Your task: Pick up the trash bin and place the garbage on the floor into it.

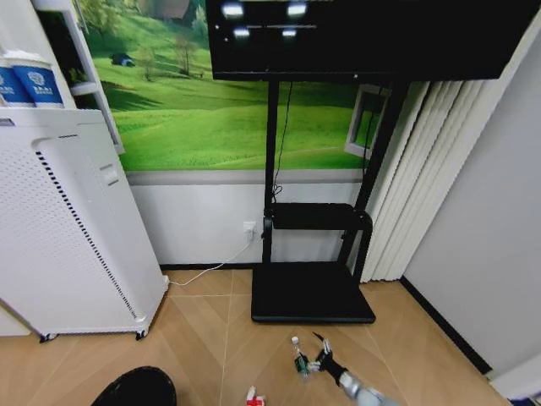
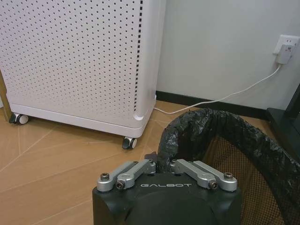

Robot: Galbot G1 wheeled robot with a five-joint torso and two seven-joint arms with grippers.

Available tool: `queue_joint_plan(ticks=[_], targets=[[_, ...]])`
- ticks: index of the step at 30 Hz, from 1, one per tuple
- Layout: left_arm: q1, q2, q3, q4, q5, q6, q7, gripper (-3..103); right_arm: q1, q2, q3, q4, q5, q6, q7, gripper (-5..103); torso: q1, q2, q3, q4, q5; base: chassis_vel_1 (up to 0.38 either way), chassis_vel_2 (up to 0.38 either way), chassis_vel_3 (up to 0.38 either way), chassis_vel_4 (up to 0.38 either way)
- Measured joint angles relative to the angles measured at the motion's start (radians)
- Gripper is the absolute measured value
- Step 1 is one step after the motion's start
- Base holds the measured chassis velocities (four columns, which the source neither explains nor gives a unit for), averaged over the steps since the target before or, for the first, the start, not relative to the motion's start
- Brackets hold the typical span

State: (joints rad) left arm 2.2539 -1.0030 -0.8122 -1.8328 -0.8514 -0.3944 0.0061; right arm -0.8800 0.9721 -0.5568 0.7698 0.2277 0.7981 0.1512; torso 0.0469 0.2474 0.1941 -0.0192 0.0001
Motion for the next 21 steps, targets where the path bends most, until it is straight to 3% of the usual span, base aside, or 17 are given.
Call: queue_joint_plan(ticks=[8, 21], targets=[[-0.010, -0.010, 0.011, 0.004, 0.013, -0.001, 0.000, 6, -0.044, 0.002, -0.010, 0.069, -0.004, 0.000, 0.015, 100, 0.000, 0.000, 0.000, 0.0000, -0.0001, 0.000, 0.000, 0.000, 0.000], [-0.004, -0.033, 0.015, 0.019, 0.049, -0.021, 0.015, 6, 0.019, 0.077, -0.073, -0.051, 0.040, -0.001, 0.003, 100, 0.000, 0.000, 0.000, 0.0001, -0.0002, 0.000, 0.000, 0.000, 0.000]])
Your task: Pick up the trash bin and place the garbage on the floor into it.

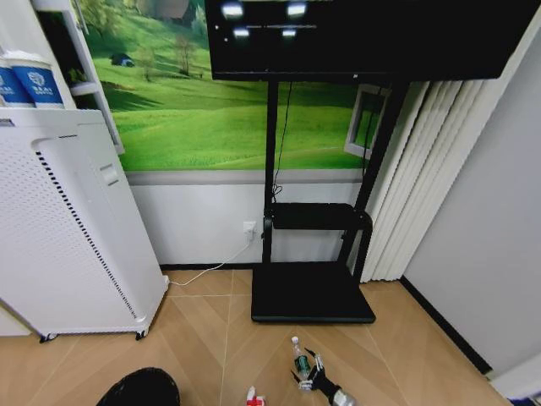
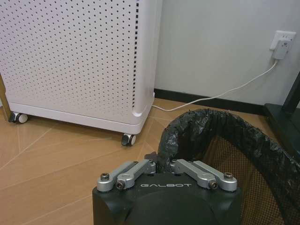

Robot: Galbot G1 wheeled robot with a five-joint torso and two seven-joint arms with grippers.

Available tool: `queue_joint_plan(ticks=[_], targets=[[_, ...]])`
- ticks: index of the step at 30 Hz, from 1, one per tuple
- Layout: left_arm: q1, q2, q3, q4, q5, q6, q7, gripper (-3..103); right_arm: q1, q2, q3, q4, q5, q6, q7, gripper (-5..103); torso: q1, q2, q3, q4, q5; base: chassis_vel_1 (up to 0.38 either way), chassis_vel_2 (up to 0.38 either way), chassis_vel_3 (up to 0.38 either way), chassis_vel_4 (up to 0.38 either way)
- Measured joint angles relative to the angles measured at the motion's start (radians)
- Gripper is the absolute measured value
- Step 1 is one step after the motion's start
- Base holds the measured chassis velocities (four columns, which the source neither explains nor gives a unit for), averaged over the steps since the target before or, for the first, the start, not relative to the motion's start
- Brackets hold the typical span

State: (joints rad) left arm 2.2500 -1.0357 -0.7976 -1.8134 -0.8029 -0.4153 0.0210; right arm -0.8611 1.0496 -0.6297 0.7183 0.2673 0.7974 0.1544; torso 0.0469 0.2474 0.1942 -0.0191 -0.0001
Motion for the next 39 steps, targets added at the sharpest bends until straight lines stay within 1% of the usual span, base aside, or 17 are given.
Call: queue_joint_plan(ticks=[7, 10, 11, 14, 17, 22, 25, 29, 35, 36, 37, 39], targets=[[0.002, -0.010, 0.002, -0.004, 0.004, -0.003, 0.004, 6, 0.008, 0.016, -0.009, -0.037, 0.023, 0.000, -0.013, 100, 0.000, 0.000, 0.000, -0.0003, 0.0000, 0.000, 0.000, 0.000, 0.000], [0.003, -0.014, 0.001, 0.001, 0.006, -0.009, 0.007, 6, -0.003, 0.012, -0.021, -0.029, 0.073, -0.010, -0.015, 100, 0.000, 0.000, 0.000, -0.0003, 0.0000, 0.000, 0.000, 0.000, 0.000], [0.003, -0.014, 0.001, 0.001, 0.006, -0.009, 0.007, 6, -0.003, 0.012, -0.021, -0.029, 0.073, -0.010, -0.015, 100, 0.000, 0.000, 0.000, -0.0003, 0.0000, 0.000, 0.000, 0.000, 0.000], [0.003, -0.021, 0.004, 0.002, 0.010, -0.011, 0.009, 6, -0.013, 0.023, -0.026, -0.027, 0.119, -0.028, -0.013, 100, 0.000, 0.000, 0.000, -0.0003, 0.0002, 0.000, 0.000, 0.000, 0.000], [0.003, -0.023, 0.007, 0.001, 0.012, -0.012, 0.011, 6, -0.015, 0.034, -0.026, -0.031, 0.127, -0.032, -0.012, 100, 0.000, 0.000, 0.000, -0.0002, 0.0000, 0.000, 0.000, 0.000, 0.000], [-0.003, -0.025, 0.012, 0.008, 0.014, -0.014, 0.013, 6, -0.013, 0.056, -0.043, -0.038, 0.169, -0.051, -0.009, 100, 0.000, 0.000, 0.000, -0.0003, 0.0001, 0.000, 0.000, 0.000, 0.000], [-0.005, -0.030, 0.020, 0.012, 0.015, -0.016, 0.015, 6, 0.002, 0.076, -0.069, -0.045, 0.226, -0.073, -0.008, 100, 0.000, 0.000, 0.000, 0.0000, 0.0002, 0.000, 0.000, 0.000, 0.000], [-0.003, -0.031, 0.020, 0.012, 0.014, -0.017, 0.016, 6, 0.013, 0.080, -0.098, -0.045, 0.262, -0.091, -0.003, 100, 0.000, 0.000, 0.000, -0.0001, 0.0000, 0.000, 0.000, 0.000, 0.000], [-0.004, -0.032, 0.019, 0.012, 0.012, -0.017, 0.017, 6, 0.029, 0.102, -0.114, -0.082, 0.283, -0.099, -0.001, 100, 0.000, 0.000, 0.000, -0.0003, 0.0000, 0.000, 0.000, 0.000, 0.000], [-0.004, -0.033, 0.020, 0.012, 0.013, -0.018, 0.018, 6, 0.033, 0.107, -0.115, -0.090, 0.288, -0.100, -0.001, 103, 0.000, 0.000, 0.000, -0.0003, 0.0001, 0.000, 0.000, 0.000, 0.000], [-0.005, -0.035, 0.023, 0.012, 0.014, -0.018, 0.019, 6, 0.039, 0.115, -0.117, -0.105, 0.294, -0.100, -0.004, 101, 0.000, 0.000, 0.000, -0.0002, 0.0002, 0.000, 0.000, 0.000, 0.000], [-0.005, -0.038, 0.025, 0.013, 0.015, -0.018, 0.020, 6, 0.042, 0.118, -0.117, -0.113, 0.297, -0.100, -0.006, 101, 0.000, 0.000, 0.000, -0.0002, 0.0000, 0.000, 0.000, 0.000, 0.000]])
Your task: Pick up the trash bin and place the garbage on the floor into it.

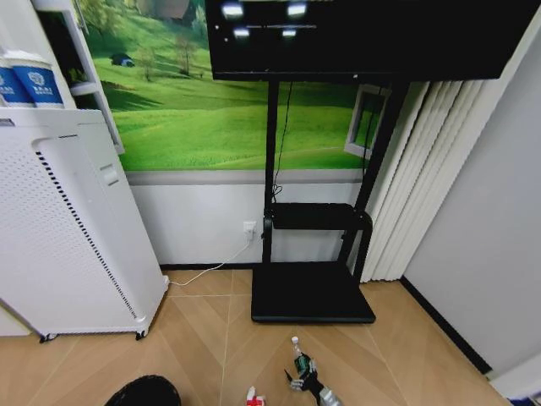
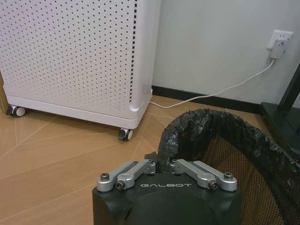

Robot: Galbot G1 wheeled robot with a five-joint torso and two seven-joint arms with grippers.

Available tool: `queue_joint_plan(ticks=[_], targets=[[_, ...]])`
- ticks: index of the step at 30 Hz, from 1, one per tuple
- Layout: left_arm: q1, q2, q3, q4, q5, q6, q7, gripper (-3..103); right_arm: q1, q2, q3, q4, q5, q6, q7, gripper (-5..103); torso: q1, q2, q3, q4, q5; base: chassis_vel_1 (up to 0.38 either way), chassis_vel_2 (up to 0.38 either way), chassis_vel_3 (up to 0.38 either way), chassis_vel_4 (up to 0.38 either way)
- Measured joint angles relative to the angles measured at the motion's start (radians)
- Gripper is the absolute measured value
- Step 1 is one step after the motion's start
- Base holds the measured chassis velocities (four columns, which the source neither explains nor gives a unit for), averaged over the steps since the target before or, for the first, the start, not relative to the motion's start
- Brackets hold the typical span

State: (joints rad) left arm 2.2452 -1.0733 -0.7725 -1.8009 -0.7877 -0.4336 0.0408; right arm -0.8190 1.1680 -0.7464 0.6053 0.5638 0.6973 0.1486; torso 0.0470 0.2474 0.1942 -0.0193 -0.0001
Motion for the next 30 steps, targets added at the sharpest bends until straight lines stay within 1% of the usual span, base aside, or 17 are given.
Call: queue_joint_plan(ticks=[1, 3, 18, 19, 24, 26, 28, 30], targets=[[0.000, -0.002, 0.003, 0.000, 0.002, 0.000, 0.001, 6, 0.004, 0.007, 0.000, -0.010, 0.007, 0.000, -0.002, 99, 0.000, 0.000, 0.000, 0.0000, -0.0001, 0.000, 0.000, 0.000, 0.000], [-0.001, -0.006, 0.007, 0.000, 0.006, -0.001, 0.002, 6, 0.010, 0.012, 0.000, -0.019, 0.017, -0.002, -0.005, 97, 0.000, 0.000, 0.000, 0.0000, 0.0003, 0.000, 0.000, 0.000, 0.000], [-0.005, -0.008, 0.012, -0.004, 0.012, -0.001, 0.002, 6, 0.007, 0.010, 0.016, -0.070, 0.018, -0.005, -0.014, 99, 0.000, 0.000, 0.000, -0.0002, 0.0002, 0.000, 0.000, 0.000, 0.000], [-0.005, -0.008, 0.011, -0.004, 0.012, -0.002, 0.002, 6, 0.007, 0.010, 0.016, -0.072, 0.018, -0.005, -0.015, 97, 0.000, 0.000, 0.000, -0.0001, 0.0001, 0.000, 0.000, 0.000, 0.000], [-0.004, -0.008, 0.010, 0.000, 0.012, -0.004, 0.002, 6, 0.007, 0.012, 0.019, -0.082, 0.015, -0.005, -0.019, 95, 0.000, 0.000, 0.000, -0.0001, 0.0001, 0.000, 0.000, 0.000, 0.000], [0.001, -0.011, 0.009, 0.000, 0.011, -0.010, 0.006, 6, 0.004, 0.017, 0.019, -0.094, 0.006, -0.005, -0.020, 91, 0.000, 0.000, 0.000, 0.0000, 0.0000, 0.000, 0.000, 0.000, 0.000], [0.005, -0.013, 0.006, 0.000, 0.010, -0.015, 0.010, 6, 0.003, 0.020, 0.019, -0.100, 0.000, -0.005, -0.020, 91, 0.000, 0.000, 0.000, -0.0001, 0.0002, 0.000, 0.000, 0.000, 0.000], [0.018, -0.013, -0.002, 0.000, 0.006, -0.027, 0.019, 6, -0.002, 0.020, 0.014, -0.108, -0.010, -0.005, -0.020, 84, 0.000, 0.000, 0.000, 0.0000, 0.0001, 0.000, 0.000, 0.000, 0.000]])
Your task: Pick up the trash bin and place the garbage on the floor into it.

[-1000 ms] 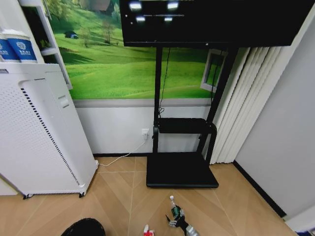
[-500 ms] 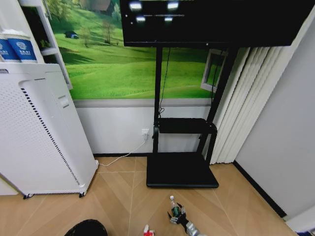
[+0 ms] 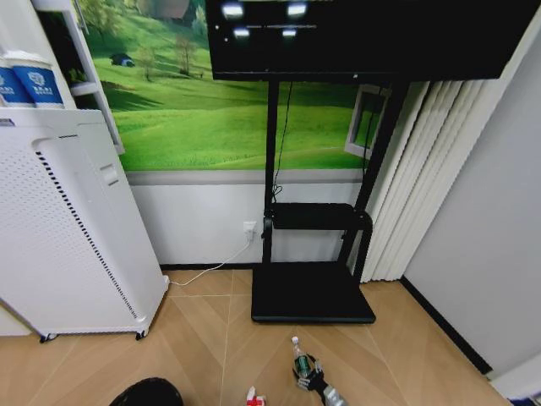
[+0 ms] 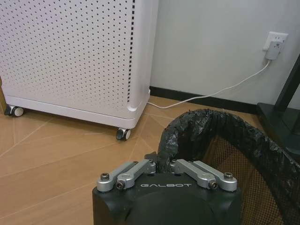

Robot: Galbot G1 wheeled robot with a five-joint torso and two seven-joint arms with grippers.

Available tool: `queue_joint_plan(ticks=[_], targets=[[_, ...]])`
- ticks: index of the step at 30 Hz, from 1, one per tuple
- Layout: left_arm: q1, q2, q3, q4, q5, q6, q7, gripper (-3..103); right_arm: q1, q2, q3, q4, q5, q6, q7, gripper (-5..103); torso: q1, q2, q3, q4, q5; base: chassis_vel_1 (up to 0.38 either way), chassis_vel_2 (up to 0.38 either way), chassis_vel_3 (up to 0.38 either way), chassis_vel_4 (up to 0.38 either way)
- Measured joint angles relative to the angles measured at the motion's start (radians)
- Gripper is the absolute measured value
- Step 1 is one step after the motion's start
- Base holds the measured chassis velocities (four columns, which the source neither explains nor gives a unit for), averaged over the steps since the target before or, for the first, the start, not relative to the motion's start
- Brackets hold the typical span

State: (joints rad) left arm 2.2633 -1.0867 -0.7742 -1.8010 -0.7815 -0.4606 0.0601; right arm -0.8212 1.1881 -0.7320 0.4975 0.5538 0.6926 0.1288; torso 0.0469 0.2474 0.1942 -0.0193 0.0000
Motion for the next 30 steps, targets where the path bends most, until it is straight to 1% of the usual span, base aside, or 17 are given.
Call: queue_joint_plan(ticks=[1, 4, 6, 7, 8, 9, 10, 11, 14, 15, 18, 20, 21, 22, 26, 27, 30], targets=[[0.002, 0.000, -0.002, 0.001, -0.001, -0.004, 0.003, 6, 0.000, 0.003, -0.001, -0.005, -0.001, 0.000, 0.000, 79, 0.000, 0.000, 0.000, 0.0000, 0.0000, 0.000, 0.000, 0.000, 0.000], [0.006, -0.001, -0.003, 0.009, -0.004, -0.012, 0.011, 6, -0.001, 0.014, -0.002, -0.023, -0.005, 0.000, -0.002, 77, 0.000, 0.000, 0.000, 0.0000, 0.0000, 0.000, 0.000, 0.000, 0.000], [0.006, -0.001, -0.003, 0.009, -0.004, -0.012, 0.011, 6, -0.001, 0.014, -0.002, -0.023, -0.005, 0.000, -0.002, 77, 0.000, 0.000, 0.000, 0.0000, 0.0000, 0.000, 0.000, 0.000, 0.000], [0.007, -0.003, -0.003, 0.015, -0.004, -0.017, 0.015, 6, -0.001, 0.020, -0.003, -0.030, -0.011, -0.001, -0.002, 79, 0.000, 0.000, 0.000, 0.0000, -0.0001, 0.000, 0.000, 0.000, 0.000], [0.010, -0.006, -0.001, 0.020, -0.006, -0.023, 0.019, 6, 0.000, 0.039, 0.001, -0.052, -0.033, -0.002, -0.002, 64, 0.000, 0.000, 0.000, 0.0000, 0.0000, 0.000, 0.000, 0.000, 0.000], [0.012, -0.006, -0.001, 0.020, -0.007, -0.024, 0.021, 6, 0.001, 0.042, 0.003, -0.056, -0.037, -0.002, -0.002, 64, 0.000, 0.000, 0.000, 0.0001, 0.0000, 0.000, 0.000, 0.000, 0.000], [0.013, -0.006, -0.002, 0.019, -0.008, -0.025, 0.022, 6, 0.002, 0.043, 0.004, -0.055, -0.038, -0.002, -0.002, 58, 0.000, 0.000, 0.000, 0.0001, 0.0000, 0.000, 0.000, 0.000, 0.000], [0.013, -0.006, -0.002, 0.019, -0.008, -0.025, 0.022, 6, 0.002, 0.043, 0.004, -0.055, -0.038, -0.002, -0.002, 58, 0.000, 0.000, 0.000, 0.0001, 0.0000, 0.000, 0.000, 0.000, 0.000], [0.014, -0.006, -0.007, 0.019, -0.012, -0.027, 0.022, 6, 0.003, 0.028, 0.009, -0.035, -0.039, -0.002, -0.002, 42, 0.000, 0.000, 0.000, 0.0000, 0.0001, 0.000, 0.000, 0.000, 0.000], [0.014, -0.006, -0.007, 0.019, -0.012, -0.027, 0.022, 6, 0.003, 0.028, 0.009, -0.035, -0.039, -0.002, -0.002, 42, 0.000, 0.000, 0.000, 0.0000, 0.0001, 0.000, 0.000, 0.000, 0.000], [0.016, -0.005, -0.016, 0.014, -0.015, -0.027, 0.022, 6, -0.001, -0.002, 0.024, -0.002, -0.040, -0.001, -0.001, 33, 0.000, 0.000, 0.000, 0.0001, 0.0000, 0.000, 0.000, 0.000, 0.000], [0.021, -0.002, -0.023, 0.007, -0.020, -0.027, 0.022, 6, -0.003, -0.018, 0.029, 0.017, -0.040, 0.000, 0.002, 33, 0.000, 0.000, 0.000, 0.0001, 0.0000, 0.000, 0.000, 0.000, 0.000], [0.030, 0.005, -0.037, -0.005, -0.031, -0.026, 0.022, 6, -0.003, -0.041, 0.038, 0.043, -0.039, 0.004, 0.007, 27, 0.000, 0.000, 0.000, 0.0001, -0.0001, 0.000, 0.000, 0.000, 0.000], [0.030, 0.005, -0.037, -0.005, -0.031, -0.026, 0.022, 6, -0.003, -0.041, 0.038, 0.043, -0.039, 0.004, 0.007, 27, 0.000, 0.000, 0.000, 0.0001, -0.0001, 0.000, 0.000, 0.000, 0.000], [0.042, 0.043, -0.108, -0.045, -0.098, -0.008, 0.022, 6, 0.007, -0.106, 0.066, 0.125, -0.025, 0.026, 0.013, 27, 0.000, 0.000, 0.000, 0.0000, 0.0004, 0.000, 0.000, 0.000, 0.000], [0.042, 0.043, -0.108, -0.045, -0.098, -0.008, 0.022, 6, 0.007, -0.106, 0.066, 0.125, -0.025, 0.026, 0.013, 27, 0.000, 0.000, 0.000, 0.0000, 0.0004, 0.000, 0.000, 0.000, 0.000], [0.033, 0.064, -0.140, -0.041, -0.128, 0.005, 0.021, 6, 0.012, -0.130, 0.076, 0.175, -0.014, 0.030, 0.016, 27, 0.000, 0.000, 0.000, -0.0003, -0.0009, 0.000, 0.000, 0.000, 0.000]])
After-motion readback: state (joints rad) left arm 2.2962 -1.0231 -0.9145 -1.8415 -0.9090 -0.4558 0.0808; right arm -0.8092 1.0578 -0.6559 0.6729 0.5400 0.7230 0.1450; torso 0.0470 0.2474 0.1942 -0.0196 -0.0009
